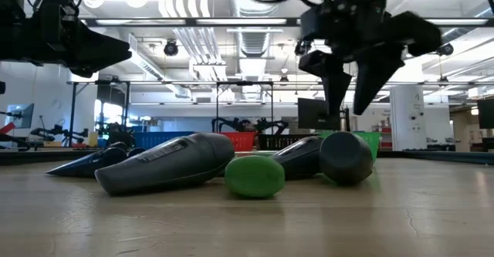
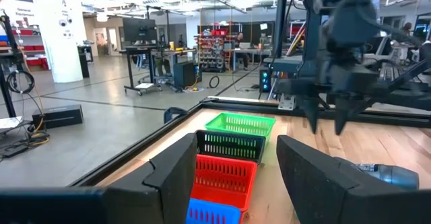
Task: Pick & Place Travel size toiletries
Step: Put the gray deodorant into the red bin
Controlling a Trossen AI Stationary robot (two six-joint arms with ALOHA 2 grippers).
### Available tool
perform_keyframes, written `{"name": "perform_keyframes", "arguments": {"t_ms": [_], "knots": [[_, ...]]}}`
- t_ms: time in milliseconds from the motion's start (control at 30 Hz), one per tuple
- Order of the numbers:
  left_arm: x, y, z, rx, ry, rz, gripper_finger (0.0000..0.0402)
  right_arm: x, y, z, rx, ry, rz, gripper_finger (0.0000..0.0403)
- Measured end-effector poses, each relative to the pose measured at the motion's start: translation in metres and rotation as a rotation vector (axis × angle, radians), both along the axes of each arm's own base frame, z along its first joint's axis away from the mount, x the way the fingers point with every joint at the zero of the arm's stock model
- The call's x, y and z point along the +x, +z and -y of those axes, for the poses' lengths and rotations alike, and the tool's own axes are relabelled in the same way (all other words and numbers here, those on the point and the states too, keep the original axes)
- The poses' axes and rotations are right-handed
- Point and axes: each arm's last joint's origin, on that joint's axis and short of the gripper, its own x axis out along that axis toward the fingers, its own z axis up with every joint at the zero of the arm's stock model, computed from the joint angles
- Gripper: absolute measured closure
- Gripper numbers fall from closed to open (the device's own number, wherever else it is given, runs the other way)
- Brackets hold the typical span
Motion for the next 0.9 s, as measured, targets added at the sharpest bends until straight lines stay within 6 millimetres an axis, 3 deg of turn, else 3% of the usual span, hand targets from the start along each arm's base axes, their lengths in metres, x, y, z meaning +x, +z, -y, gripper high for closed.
{"name": "perform_keyframes", "arguments": {"t_ms": [200,600,733,900], "knots": [[0.0,0.0,0.0,0.0,0.0,0.0,0.019,0.001,-0.014,-0.02,-0.03,0.203,0.014,0.0156],[0.0,0.0,0.0,0.0,0.0,0.0,0.019,0.004,-0.013,-0.065,-0.015,0.318,0.101,0.0076],[0.0,0.0,0.0,0.0,0.0,0.0,0.019,0.005,-0.017,-0.08,-0.025,0.393,0.142,0.0064],[0.0,0.0,0.0,0.0,0.0,0.0,0.019,0.009,-0.034,-0.085,-0.045,0.448,0.107,0.0067]]}}
